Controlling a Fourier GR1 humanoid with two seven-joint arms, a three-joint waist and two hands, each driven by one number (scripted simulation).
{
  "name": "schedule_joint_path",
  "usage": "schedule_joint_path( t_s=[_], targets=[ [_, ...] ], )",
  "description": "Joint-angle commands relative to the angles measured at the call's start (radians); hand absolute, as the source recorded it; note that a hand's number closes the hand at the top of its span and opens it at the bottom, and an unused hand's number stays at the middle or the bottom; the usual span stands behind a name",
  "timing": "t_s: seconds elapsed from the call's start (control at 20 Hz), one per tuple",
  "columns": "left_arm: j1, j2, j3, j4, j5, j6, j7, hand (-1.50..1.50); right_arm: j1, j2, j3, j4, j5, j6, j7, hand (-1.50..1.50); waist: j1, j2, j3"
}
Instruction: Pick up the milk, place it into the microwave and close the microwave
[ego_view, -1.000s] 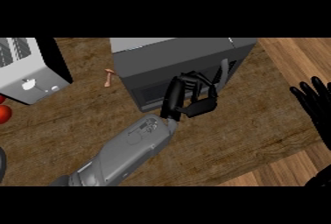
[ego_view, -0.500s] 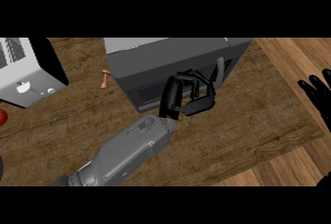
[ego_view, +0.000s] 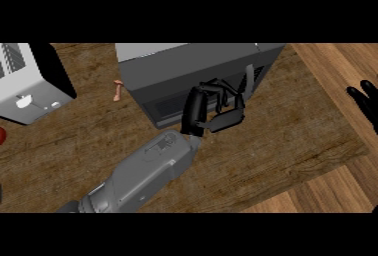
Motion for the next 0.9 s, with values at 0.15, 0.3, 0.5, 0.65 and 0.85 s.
schedule_joint_path(
  t_s=[0.15, 0.3, 0.5, 0.65, 0.85],
  targets=[
    [-0.070, 0.001, 0.046, 0.089, 0.045, -0.021, -0.026, 1.50, -0.016, -0.021, -0.011, -0.008, -0.040, -0.010, 0.032, -1.50, -0.008, 0.012, -0.001],
    [-0.072, 0.001, 0.045, 0.093, 0.059, -0.022, -0.041, 1.50, -0.017, -0.028, -0.014, -0.009, -0.051, -0.007, 0.037, -1.50, -0.020, 0.019, 0.000],
    [-0.079, 0.001, 0.038, 0.101, 0.073, -0.020, -0.061, 1.50, -0.035, -0.044, -0.022, -0.021, -0.077, -0.015, 0.057, -1.50, -0.017, 0.013, -0.002],
    [-0.080, 0.001, 0.042, 0.110, 0.087, -0.030, -0.075, 1.50, -0.031, -0.057, -0.028, -0.020, -0.082, -0.014, 0.066, -1.50, -0.015, 0.015, 0.000],
    [-0.081, 0.001, 0.034, 0.119, 0.099, -0.024, -0.091, 1.50, -0.039, -0.074, -0.044, -0.010, -0.114, -0.014, 0.079, -1.50, -0.018, 0.018, 0.001]
  ],
)
